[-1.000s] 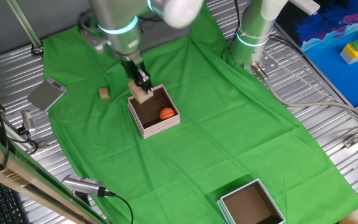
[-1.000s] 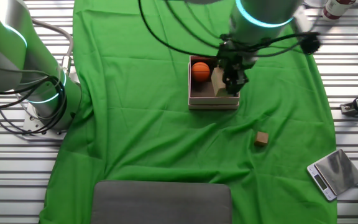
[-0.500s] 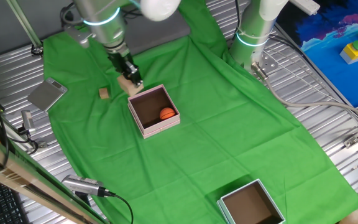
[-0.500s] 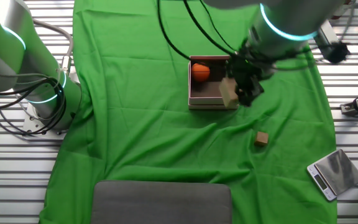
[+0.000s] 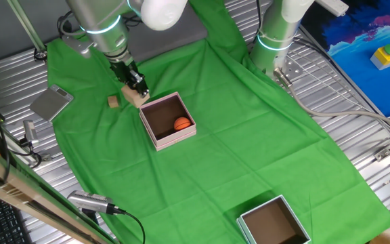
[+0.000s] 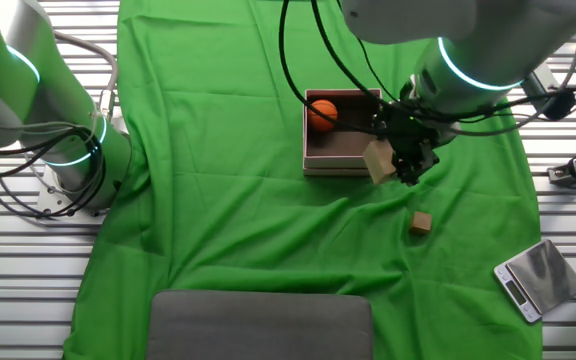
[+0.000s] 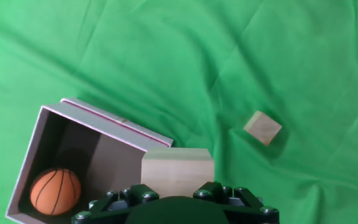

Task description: Take everything out of the gift box

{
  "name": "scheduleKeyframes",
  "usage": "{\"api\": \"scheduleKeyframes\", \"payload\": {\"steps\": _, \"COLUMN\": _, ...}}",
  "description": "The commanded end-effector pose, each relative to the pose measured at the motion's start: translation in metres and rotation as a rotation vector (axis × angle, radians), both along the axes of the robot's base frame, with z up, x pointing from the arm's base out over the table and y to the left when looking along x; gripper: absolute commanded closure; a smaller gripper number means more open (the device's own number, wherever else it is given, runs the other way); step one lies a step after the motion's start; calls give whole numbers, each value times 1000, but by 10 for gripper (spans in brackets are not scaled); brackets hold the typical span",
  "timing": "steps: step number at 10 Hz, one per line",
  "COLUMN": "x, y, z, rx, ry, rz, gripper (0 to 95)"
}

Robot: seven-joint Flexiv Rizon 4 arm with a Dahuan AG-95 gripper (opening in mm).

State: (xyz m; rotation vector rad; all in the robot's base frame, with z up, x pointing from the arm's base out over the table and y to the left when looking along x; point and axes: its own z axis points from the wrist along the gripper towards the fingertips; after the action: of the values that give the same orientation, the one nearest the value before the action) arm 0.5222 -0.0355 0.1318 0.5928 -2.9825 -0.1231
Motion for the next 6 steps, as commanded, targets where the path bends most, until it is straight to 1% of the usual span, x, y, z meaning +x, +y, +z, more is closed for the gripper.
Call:
{"api": "scheduleKeyframes", "payload": {"steps": 1, "x": -1, "y": 1, "z": 0, "rx": 27, "ry": 8, "rz": -7, "gripper": 950}}
{"api": "scheduleKeyframes", "payload": {"steps": 3, "x": -1, "y": 1, "z": 0, "rx": 27, "ry": 10, "rz": -28, "gripper": 950}}
{"api": "scheduleKeyframes", "payload": {"steps": 6, "x": -1, "y": 1, "z": 0, "rx": 10, "ry": 12, "rz": -117, "gripper": 950}}
